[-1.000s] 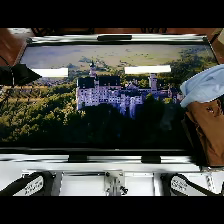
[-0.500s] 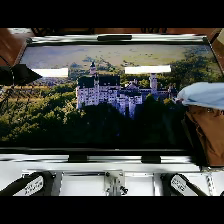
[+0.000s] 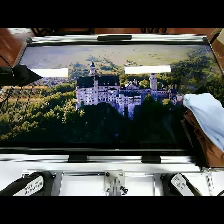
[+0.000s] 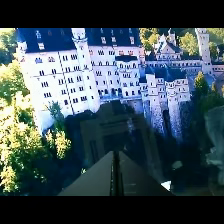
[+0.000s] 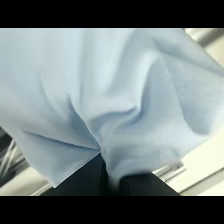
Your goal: Fold the shirts.
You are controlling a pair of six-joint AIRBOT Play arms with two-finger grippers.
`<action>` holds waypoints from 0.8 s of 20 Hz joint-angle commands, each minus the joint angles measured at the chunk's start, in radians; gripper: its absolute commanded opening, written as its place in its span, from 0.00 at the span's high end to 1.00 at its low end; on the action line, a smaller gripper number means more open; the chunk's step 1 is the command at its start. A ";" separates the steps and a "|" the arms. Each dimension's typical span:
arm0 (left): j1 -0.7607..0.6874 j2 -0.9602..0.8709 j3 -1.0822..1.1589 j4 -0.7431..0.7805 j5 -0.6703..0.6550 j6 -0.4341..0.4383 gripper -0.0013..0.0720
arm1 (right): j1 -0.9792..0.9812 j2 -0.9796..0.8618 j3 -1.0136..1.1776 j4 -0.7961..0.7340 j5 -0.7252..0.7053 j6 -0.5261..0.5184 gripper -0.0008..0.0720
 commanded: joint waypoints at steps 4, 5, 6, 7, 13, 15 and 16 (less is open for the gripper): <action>0.000 0.000 0.000 -0.007 -0.029 -0.001 0.94 | -0.117 0.064 -0.230 -0.041 -0.103 0.101 0.89; -0.004 0.000 0.000 -0.007 -0.036 -0.001 0.94 | -0.128 0.064 -0.244 -0.026 -0.135 0.126 0.88; -0.007 0.000 0.000 -0.007 -0.037 -0.001 0.94 | -0.129 0.064 -0.253 -0.013 -0.162 0.150 0.76; -0.012 0.000 0.000 -0.007 -0.037 0.000 0.94 | -0.129 0.064 -0.255 0.001 -0.176 0.160 0.30; -0.058 -0.021 0.001 0.185 -0.038 -0.001 0.94 | -0.129 0.063 -0.009 -0.094 -0.025 0.134 0.13; -0.132 -0.048 0.002 0.374 -0.039 -0.004 0.94 | -0.108 0.063 0.177 0.071 -0.156 0.134 0.13; -0.171 -0.069 0.008 0.467 -0.046 -0.017 0.94 | -0.068 0.063 0.264 0.209 -0.259 0.134 0.13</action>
